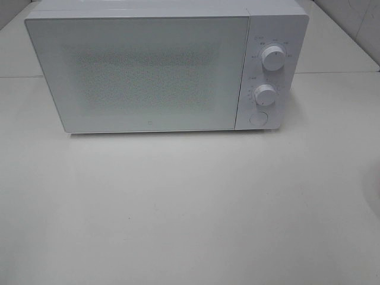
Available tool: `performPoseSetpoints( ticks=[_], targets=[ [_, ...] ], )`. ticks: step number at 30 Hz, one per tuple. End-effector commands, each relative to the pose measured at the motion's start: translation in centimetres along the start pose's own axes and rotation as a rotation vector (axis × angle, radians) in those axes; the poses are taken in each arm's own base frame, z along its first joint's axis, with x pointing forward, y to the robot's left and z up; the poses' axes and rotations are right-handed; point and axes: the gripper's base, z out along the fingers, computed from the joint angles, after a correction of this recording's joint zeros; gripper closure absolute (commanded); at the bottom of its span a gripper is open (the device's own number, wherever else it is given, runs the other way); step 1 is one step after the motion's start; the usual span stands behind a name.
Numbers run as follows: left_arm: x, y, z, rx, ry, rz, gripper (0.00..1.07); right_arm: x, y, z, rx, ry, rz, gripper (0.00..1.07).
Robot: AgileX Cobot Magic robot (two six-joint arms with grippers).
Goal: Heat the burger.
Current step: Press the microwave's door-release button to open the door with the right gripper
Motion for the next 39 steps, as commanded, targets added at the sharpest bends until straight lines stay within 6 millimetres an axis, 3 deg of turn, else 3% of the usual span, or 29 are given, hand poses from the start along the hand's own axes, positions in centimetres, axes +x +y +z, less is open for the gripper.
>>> performPoseSetpoints(
  ticks=[1, 19, 25, 30, 31, 34, 36, 39],
  targets=[
    [0.1, 0.0, -0.2, -0.007, -0.022, -0.001, 0.01, 0.2, 0.0, -0.3, 0.004, -0.037, -0.011, 0.65],
    [0.1, 0.0, -0.2, -0.007, -0.022, -0.001, 0.01, 0.0, 0.0, -0.3, 0.004, -0.035, -0.011, 0.65],
    [0.1, 0.0, -0.2, -0.007, -0.022, -0.001, 0.01, -2.5, 0.0, 0.3, 0.005, -0.103, -0.011, 0.65],
    [0.1, 0.0, -0.2, -0.007, -0.022, -0.001, 0.01, -6.3, -0.2, 1.7, 0.022, -0.338, -0.024, 0.65],
    [0.1, 0.0, -0.2, -0.007, -0.022, -0.001, 0.01, -6.3, -0.2, 1.7, 0.022, -0.338, -0.024, 0.65],
    [0.1, 0.0, -0.2, -0.007, -0.022, -0.001, 0.01, -7.8, -0.3, 3.1, 0.036, -0.435, -0.045, 0.65],
    [0.1, 0.0, -0.2, -0.007, -0.022, -0.001, 0.01, -9.1, -0.2, 5.4, 0.036, -0.540, -0.065, 0.65],
    [0.1, 0.0, -0.2, -0.007, -0.022, -0.001, 0.01, -9.3, -0.2, 6.2, 0.034, -0.554, -0.066, 0.65]
  ],
)
